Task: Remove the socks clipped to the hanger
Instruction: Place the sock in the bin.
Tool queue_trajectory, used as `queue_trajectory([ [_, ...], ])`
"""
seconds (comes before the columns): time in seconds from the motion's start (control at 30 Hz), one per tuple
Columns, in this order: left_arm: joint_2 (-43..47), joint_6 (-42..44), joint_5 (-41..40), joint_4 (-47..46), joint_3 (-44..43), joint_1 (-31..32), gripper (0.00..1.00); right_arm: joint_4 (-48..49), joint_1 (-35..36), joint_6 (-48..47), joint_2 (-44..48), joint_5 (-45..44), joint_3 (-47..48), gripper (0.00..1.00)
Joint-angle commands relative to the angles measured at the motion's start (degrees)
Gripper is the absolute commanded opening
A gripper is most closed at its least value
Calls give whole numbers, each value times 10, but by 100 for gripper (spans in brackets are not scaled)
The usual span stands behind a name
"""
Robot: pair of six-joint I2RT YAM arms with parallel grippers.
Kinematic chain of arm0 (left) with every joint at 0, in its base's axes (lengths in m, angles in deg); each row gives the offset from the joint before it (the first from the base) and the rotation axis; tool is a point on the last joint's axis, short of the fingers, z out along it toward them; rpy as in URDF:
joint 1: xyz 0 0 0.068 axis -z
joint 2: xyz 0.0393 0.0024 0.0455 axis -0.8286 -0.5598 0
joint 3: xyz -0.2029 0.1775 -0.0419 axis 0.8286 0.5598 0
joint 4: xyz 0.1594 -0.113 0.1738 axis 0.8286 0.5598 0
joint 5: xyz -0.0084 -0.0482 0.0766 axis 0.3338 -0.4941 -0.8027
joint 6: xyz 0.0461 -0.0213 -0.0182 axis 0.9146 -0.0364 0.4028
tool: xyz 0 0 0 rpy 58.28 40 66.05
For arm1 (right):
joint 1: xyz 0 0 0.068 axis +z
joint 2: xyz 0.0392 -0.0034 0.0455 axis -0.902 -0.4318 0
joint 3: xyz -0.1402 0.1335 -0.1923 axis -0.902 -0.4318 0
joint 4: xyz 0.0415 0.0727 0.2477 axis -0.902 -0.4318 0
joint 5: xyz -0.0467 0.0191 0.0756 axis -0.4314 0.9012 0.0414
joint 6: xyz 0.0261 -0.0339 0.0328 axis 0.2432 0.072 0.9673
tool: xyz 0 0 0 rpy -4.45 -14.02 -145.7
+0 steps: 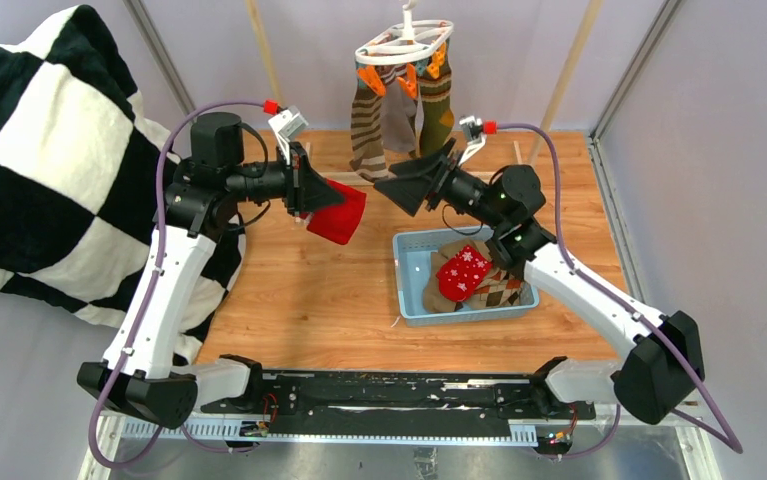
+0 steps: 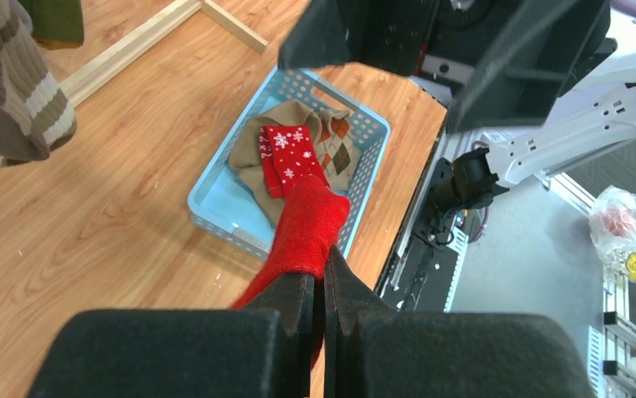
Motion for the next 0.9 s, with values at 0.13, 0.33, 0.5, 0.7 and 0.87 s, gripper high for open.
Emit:
queue_trajectory([
  [0.13, 4, 1, 21, 9, -7, 11, 0, 68, 68, -146, 34, 62, -67, 100],
  [0.33, 16, -8, 46, 9, 1, 13, 0, 52, 78, -219, 8, 77, -34, 100],
  [0.5, 33, -8, 53, 14, 18, 12, 0, -17, 77, -314, -1, 77, -1, 100],
  [0.7, 39, -10, 55, 13, 31, 13, 0, -34, 77, -331, -25, 133, 37, 99],
  [0.87, 37, -10, 56, 20, 20, 13, 0, -50, 77, -317, -30, 172, 45, 84],
])
